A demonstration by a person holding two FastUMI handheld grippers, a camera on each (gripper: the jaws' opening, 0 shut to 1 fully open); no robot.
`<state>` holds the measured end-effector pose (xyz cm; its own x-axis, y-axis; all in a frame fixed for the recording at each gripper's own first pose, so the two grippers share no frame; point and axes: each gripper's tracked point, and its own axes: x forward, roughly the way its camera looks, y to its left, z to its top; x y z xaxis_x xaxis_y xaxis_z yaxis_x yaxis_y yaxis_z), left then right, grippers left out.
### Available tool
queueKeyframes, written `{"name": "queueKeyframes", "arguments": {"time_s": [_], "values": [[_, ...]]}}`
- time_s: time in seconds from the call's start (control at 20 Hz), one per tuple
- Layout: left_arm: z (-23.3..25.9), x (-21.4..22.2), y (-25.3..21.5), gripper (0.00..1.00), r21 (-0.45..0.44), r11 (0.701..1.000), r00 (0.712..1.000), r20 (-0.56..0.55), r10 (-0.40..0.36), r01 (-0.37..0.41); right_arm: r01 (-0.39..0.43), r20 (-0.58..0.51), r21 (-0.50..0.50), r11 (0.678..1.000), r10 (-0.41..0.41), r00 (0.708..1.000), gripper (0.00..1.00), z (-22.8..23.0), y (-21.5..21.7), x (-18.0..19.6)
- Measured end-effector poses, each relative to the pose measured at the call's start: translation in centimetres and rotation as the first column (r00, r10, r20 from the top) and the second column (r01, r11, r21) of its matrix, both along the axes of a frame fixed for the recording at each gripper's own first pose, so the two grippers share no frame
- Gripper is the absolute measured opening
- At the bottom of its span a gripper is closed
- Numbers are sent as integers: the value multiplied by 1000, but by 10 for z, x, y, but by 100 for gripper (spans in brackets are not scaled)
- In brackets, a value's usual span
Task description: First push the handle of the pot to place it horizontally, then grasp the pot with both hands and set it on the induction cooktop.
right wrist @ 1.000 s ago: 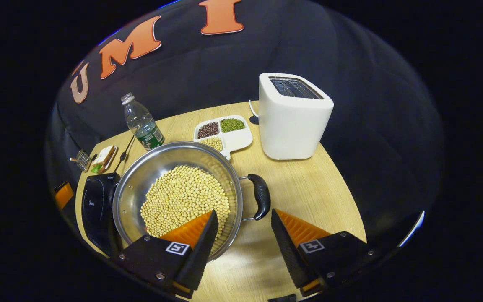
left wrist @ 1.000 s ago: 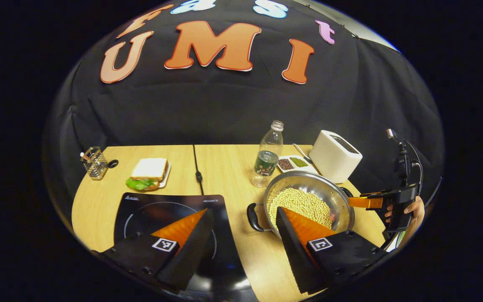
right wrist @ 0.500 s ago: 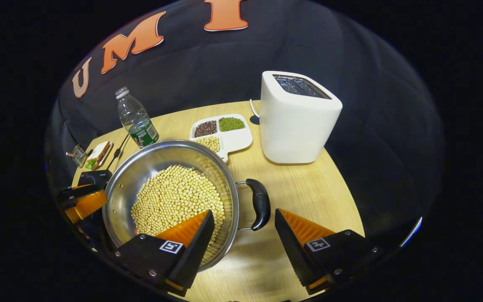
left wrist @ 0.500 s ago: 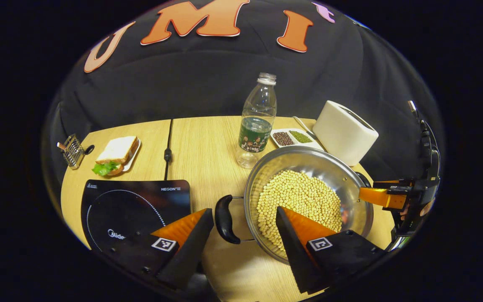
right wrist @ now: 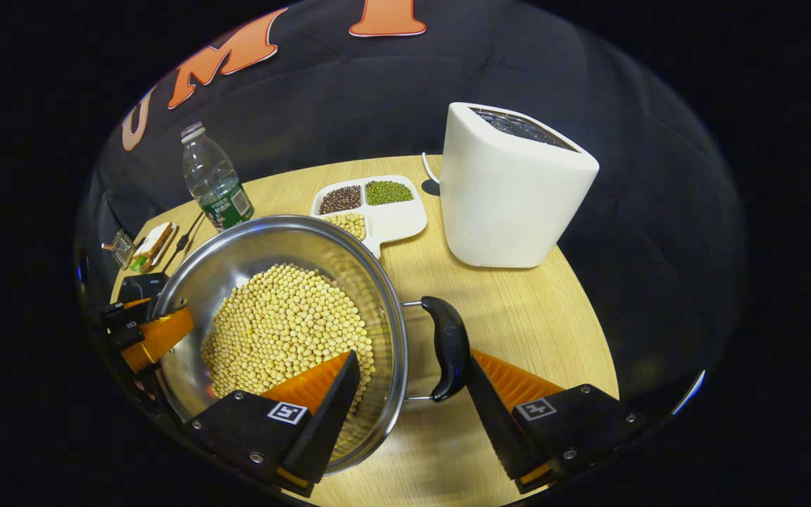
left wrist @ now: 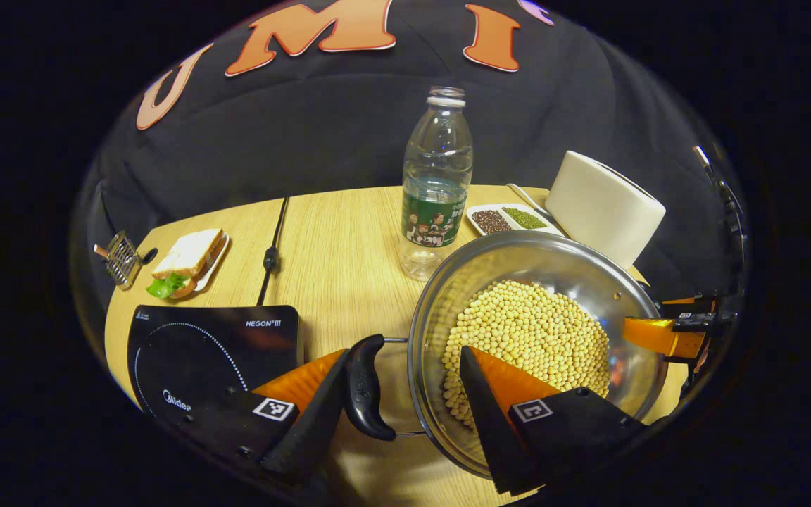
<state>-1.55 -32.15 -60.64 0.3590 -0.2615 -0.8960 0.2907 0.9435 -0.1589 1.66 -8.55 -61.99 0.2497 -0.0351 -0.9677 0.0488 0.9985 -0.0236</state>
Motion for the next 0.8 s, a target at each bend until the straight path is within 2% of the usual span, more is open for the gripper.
{"name": "queueKeyframes", "arguments": {"time_s": [0.15, 0.2, 0.25, 0.35, 0.4, 0.45, 0.5, 0.6, 0.65, 0.8], "values": [[-7, 2, -1, 97, 4, 1000, 999, 17, -31, 31, -12, 0, -33, 999, 12, 1000, 93, -1, -2, 0], [-13, 3, -3, 99, -2, 1000, 1000, 11, -25, 25, -8, 0, -31, 999, 8, 1000, 93, -1, -3, 0], [-16, 1, -5, 96, -1, 1000, 1000, 2, -22, 22, -4, 0, -28, 1000, 4, 1000, 93, -2, -4, 0], [-19, 3, -3, 97, 15, 1000, 1000, 13, -12, 11, -1, 6, -34, 999, 1, 1000, 92, -5, -6, 2], [-21, 4, -3, 100, 24, 999, 999, 24, -23, 23, -3, 8, -44, 999, 4, 1000, 92, -6, -8, 2], [-23, 2, -1, 96, 32, 999, 999, 28, -37, 36, -12, 11, -54, 998, 13, 1000, 89, -7, -9, 2], [-25, 4, 1, 99, 39, 999, 999, 33, -30, 29, -21, 13, -62, 998, 21, 1000, 88, -8, -9, 2], [-29, 7, 3, 94, 52, 998, 999, 39, -25, 23, -17, 19, -71, 997, 19, 1000, 86, -12, -10, 3], [-29, 8, 3, 88, 56, 998, 998, 57, -30, 27, -11, 23, -76, 997, 13, 1000, 86, -15, -9, 2], [-32, 12, 2, 88, 57, 997, 996, 73, -48, 44, -60, 35, -135, 989, 65, 997, 86, -17, -12, 0]]}}
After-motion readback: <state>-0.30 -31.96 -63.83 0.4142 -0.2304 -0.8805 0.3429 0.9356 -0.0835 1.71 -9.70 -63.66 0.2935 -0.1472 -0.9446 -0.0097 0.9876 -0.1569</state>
